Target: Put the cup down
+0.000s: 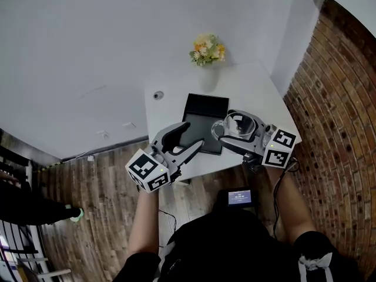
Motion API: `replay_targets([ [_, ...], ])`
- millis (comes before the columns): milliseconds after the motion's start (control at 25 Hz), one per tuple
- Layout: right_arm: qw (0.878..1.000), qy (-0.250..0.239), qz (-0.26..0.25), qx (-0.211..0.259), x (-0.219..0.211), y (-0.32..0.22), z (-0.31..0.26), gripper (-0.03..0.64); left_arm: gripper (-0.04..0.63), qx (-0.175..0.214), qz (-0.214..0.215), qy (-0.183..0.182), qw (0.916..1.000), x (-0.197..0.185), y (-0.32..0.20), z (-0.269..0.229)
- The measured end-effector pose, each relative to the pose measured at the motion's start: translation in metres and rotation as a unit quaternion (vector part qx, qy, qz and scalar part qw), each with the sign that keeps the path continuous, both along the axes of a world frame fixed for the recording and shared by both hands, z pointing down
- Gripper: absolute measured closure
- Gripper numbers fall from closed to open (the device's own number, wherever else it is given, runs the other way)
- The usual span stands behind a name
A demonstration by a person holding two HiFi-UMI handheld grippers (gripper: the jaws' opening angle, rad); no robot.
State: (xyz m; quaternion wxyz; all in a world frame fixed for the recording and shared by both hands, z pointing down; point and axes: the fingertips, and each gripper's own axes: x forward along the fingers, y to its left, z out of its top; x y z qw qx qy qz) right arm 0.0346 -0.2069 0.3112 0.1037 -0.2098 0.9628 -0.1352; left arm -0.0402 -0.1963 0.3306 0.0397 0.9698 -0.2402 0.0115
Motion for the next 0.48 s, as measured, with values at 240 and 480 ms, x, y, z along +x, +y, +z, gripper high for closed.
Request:
replay_targets([
  [240, 0.999, 0.011, -0.031, -0.005, 0.006, -0.041, 0.01, 0.192, 0.341, -0.013, -0.002, -0.004, 0.9999, 0.019, -0.038, 0.009],
  [480, 0.999, 0.005, -0.042, -0.018, -0.003, -0.06, 0.018, 0.19, 0.341, -0.026, -0.009, -0.003, 0.9996, 0.012, -0.057, 0.018],
])
